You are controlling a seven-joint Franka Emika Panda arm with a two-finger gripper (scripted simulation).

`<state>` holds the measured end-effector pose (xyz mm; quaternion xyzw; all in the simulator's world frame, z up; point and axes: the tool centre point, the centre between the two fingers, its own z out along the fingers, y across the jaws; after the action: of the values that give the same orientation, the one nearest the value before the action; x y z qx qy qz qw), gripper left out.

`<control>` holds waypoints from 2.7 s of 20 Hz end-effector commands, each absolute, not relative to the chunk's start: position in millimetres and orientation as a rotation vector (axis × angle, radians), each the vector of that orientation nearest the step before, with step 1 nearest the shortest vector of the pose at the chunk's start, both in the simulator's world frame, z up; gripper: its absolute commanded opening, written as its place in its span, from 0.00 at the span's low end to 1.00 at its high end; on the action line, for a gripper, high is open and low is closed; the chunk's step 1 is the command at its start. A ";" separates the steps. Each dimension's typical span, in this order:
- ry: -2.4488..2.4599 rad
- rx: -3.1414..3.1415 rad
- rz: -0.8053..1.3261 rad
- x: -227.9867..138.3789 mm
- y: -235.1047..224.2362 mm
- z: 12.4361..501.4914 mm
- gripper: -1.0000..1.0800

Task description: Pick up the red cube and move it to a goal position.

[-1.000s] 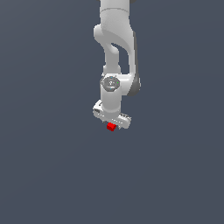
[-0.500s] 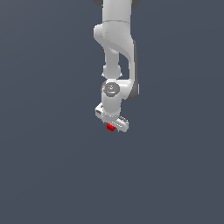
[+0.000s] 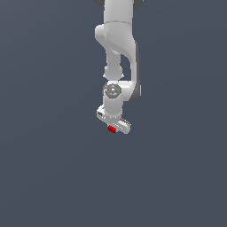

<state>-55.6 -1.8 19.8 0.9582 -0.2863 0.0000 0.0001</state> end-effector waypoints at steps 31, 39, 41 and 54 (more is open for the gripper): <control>-0.901 3.008 0.000 -25.7 -2.7 166.4 0.00; -0.901 3.008 0.000 -7.8 -3.1 249.4 0.00; -0.901 3.008 0.000 -3.3 -3.1 269.6 0.00; -0.899 3.009 0.000 24.9 -2.6 386.1 0.00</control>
<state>22.2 -2.7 374.1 0.9581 -0.2865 0.0004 0.0006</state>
